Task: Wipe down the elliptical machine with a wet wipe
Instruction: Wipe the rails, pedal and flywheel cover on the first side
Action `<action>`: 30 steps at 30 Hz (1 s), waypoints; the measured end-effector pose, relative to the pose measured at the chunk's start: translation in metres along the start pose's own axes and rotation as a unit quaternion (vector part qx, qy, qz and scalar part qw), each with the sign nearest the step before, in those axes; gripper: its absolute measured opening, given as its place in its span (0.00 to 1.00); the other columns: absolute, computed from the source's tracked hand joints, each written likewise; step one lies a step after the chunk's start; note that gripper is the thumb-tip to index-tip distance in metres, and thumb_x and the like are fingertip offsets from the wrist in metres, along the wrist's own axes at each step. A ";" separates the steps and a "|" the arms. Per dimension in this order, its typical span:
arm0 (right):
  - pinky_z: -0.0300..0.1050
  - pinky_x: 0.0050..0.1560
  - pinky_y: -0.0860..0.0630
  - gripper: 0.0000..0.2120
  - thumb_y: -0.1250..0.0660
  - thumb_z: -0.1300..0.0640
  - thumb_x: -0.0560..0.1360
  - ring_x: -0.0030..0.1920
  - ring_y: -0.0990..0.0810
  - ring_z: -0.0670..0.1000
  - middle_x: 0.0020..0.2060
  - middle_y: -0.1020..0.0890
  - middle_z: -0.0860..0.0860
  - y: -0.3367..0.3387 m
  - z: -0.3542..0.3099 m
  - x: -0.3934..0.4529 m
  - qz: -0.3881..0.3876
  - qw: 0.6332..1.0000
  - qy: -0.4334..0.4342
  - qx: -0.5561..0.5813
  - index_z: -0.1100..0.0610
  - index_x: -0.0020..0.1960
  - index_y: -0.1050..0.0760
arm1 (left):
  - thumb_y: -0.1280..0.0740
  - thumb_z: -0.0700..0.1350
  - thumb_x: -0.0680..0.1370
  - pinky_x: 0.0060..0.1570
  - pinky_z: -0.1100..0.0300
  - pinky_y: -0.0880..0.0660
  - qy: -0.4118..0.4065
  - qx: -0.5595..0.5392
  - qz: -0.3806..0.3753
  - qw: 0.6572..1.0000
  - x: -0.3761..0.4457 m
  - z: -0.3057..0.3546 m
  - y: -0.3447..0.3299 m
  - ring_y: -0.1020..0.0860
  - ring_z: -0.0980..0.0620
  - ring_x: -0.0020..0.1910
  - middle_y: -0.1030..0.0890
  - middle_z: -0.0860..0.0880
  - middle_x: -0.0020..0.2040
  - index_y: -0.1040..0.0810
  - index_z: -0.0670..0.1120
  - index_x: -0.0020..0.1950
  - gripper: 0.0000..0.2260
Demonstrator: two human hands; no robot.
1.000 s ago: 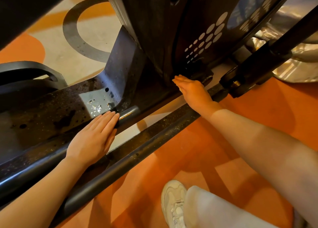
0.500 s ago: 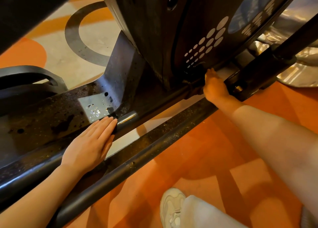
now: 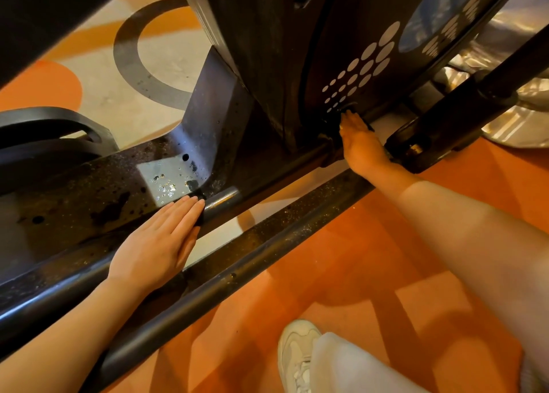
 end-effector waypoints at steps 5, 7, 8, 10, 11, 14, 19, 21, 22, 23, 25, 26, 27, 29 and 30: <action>0.47 0.71 0.39 0.19 0.43 0.65 0.82 0.73 0.34 0.60 0.72 0.32 0.61 0.010 0.004 -0.007 0.059 0.996 0.001 0.073 0.64 0.73 0.33 | 0.46 0.51 0.81 0.75 0.64 0.54 0.002 -0.008 0.009 1.000 0.000 -0.002 0.001 0.26 0.41 0.67 0.25 0.38 0.68 0.30 0.39 0.73 0.24; 0.43 0.67 0.36 0.17 0.42 0.64 0.82 0.70 0.30 0.60 0.69 0.27 0.61 0.017 0.003 -0.018 0.062 0.991 0.020 0.120 0.64 0.69 0.28 | 0.46 0.51 0.81 0.75 0.64 0.54 0.000 -0.013 0.012 1.000 0.000 -0.002 0.000 0.27 0.41 0.68 0.25 0.38 0.69 0.30 0.39 0.73 0.24; 0.43 0.67 0.35 0.16 0.41 0.63 0.82 0.69 0.29 0.60 0.68 0.26 0.61 0.020 0.001 -0.025 0.056 0.989 0.035 0.134 0.64 0.69 0.27 | 0.46 0.51 0.82 0.75 0.64 0.53 -0.001 -0.017 0.011 1.000 0.000 -0.002 -0.001 0.27 0.40 0.68 0.25 0.38 0.69 0.31 0.39 0.74 0.24; 0.45 0.68 0.33 0.16 0.40 0.64 0.82 0.69 0.29 0.57 0.67 0.26 0.60 0.025 -0.006 -0.043 0.044 0.986 0.076 0.145 0.64 0.68 0.27 | 0.47 0.51 0.82 0.75 0.63 0.53 -0.002 -0.023 0.013 1.000 -0.001 -0.003 -0.002 0.28 0.40 0.69 0.26 0.38 0.70 0.31 0.39 0.74 0.25; 0.45 0.69 0.33 0.16 0.40 0.64 0.81 0.69 0.29 0.54 0.67 0.25 0.60 0.028 -0.008 -0.052 0.041 0.984 0.095 0.144 0.64 0.68 0.27 | 0.47 0.51 0.82 0.76 0.62 0.53 -0.003 -0.025 0.013 1.000 -0.001 -0.004 -0.003 0.28 0.40 0.69 0.27 0.38 0.70 0.32 0.40 0.75 0.25; 0.45 0.71 0.34 0.17 0.40 0.63 0.82 0.71 0.32 0.50 0.69 0.27 0.56 0.032 0.001 -0.079 0.028 0.988 0.092 0.125 0.61 0.70 0.29 | 0.47 0.52 0.82 0.76 0.58 0.48 -0.008 -0.026 0.013 1.000 -0.002 -0.005 -0.004 0.28 0.40 0.70 0.27 0.39 0.71 0.33 0.41 0.75 0.25; 0.36 0.70 0.39 0.20 0.43 0.64 0.82 0.73 0.35 0.49 0.73 0.31 0.54 0.034 0.036 -0.105 0.025 0.993 0.020 0.112 0.60 0.74 0.33 | 0.48 0.53 0.82 0.71 0.46 0.35 -0.001 -0.027 0.012 1.000 -0.002 -0.004 -0.005 0.28 0.40 0.69 0.27 0.39 0.70 0.33 0.41 0.75 0.26; 0.36 0.70 0.41 0.21 0.44 0.66 0.82 0.74 0.36 0.52 0.73 0.33 0.56 0.031 0.045 -0.103 0.028 0.996 0.001 0.079 0.61 0.74 0.34 | 0.48 0.53 0.81 0.70 0.43 0.34 0.002 -0.027 0.010 1.000 -0.002 -0.004 -0.005 0.27 0.39 0.69 0.27 0.38 0.70 0.33 0.41 0.76 0.26; 0.38 0.71 0.41 0.21 0.44 0.67 0.82 0.74 0.36 0.53 0.73 0.33 0.57 0.031 0.050 -0.102 0.034 0.997 -0.011 0.063 0.62 0.74 0.34 | 0.48 0.53 0.81 0.69 0.43 0.34 0.004 -0.028 0.010 1.000 -0.002 -0.004 -0.005 0.27 0.38 0.68 0.27 0.38 0.70 0.33 0.41 0.76 0.26; 0.39 0.71 0.41 0.21 0.44 0.67 0.82 0.74 0.36 0.54 0.73 0.33 0.57 0.030 0.056 -0.101 0.043 0.997 -0.024 0.056 0.62 0.74 0.34 | 0.48 0.53 0.81 0.69 0.43 0.34 0.005 -0.028 0.009 1.000 -0.002 -0.005 -0.005 0.27 0.38 0.68 0.27 0.38 0.70 0.33 0.41 0.76 0.26; 0.41 0.72 0.41 0.21 0.44 0.68 0.81 0.75 0.36 0.55 0.73 0.33 0.58 0.029 0.061 -0.104 0.056 0.995 -0.046 0.070 0.62 0.73 0.34 | 0.48 0.53 0.81 0.70 0.44 0.34 0.004 -0.028 0.011 1.000 -0.002 -0.005 -0.005 0.27 0.38 0.68 0.27 0.38 0.70 0.33 0.40 0.75 0.26; 0.42 0.73 0.42 0.21 0.44 0.68 0.81 0.75 0.38 0.55 0.73 0.33 0.59 0.026 0.061 -0.107 0.055 0.994 -0.049 0.084 0.62 0.74 0.34 | 0.48 0.52 0.81 0.71 0.46 0.36 0.002 -0.027 0.014 1.000 -0.002 -0.005 -0.005 0.27 0.38 0.68 0.27 0.38 0.70 0.32 0.40 0.75 0.26; 0.44 0.75 0.43 0.22 0.44 0.67 0.81 0.76 0.39 0.55 0.74 0.35 0.59 0.023 0.058 -0.111 0.049 0.993 -0.042 0.096 0.62 0.74 0.35 | 0.48 0.52 0.81 0.72 0.48 0.37 0.000 -0.025 0.017 1.000 -0.002 -0.004 -0.004 0.27 0.38 0.68 0.27 0.38 0.70 0.32 0.40 0.75 0.26; 0.42 0.76 0.46 0.23 0.45 0.64 0.81 0.77 0.42 0.55 0.75 0.37 0.59 0.016 0.047 -0.122 0.043 0.994 0.002 0.101 0.63 0.75 0.37 | 0.48 0.52 0.81 0.71 0.50 0.39 0.001 -0.022 0.023 1.000 -0.002 -0.003 -0.002 0.27 0.38 0.67 0.26 0.38 0.70 0.32 0.40 0.74 0.26; 0.37 0.75 0.48 0.23 0.46 0.62 0.81 0.77 0.43 0.54 0.75 0.38 0.59 0.013 0.040 -0.128 0.041 0.994 0.030 0.101 0.63 0.76 0.38 | 0.48 0.52 0.81 0.70 0.50 0.38 0.003 -0.021 0.023 1.000 -0.002 -0.002 -0.001 0.26 0.39 0.67 0.26 0.38 0.70 0.32 0.40 0.74 0.26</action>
Point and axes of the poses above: each hand's wrist, its own x-axis towards the middle knuckle, its own y-axis out of the back of the hand, z = x × y, the point moved 6 cm from there along x, towards the middle knuckle
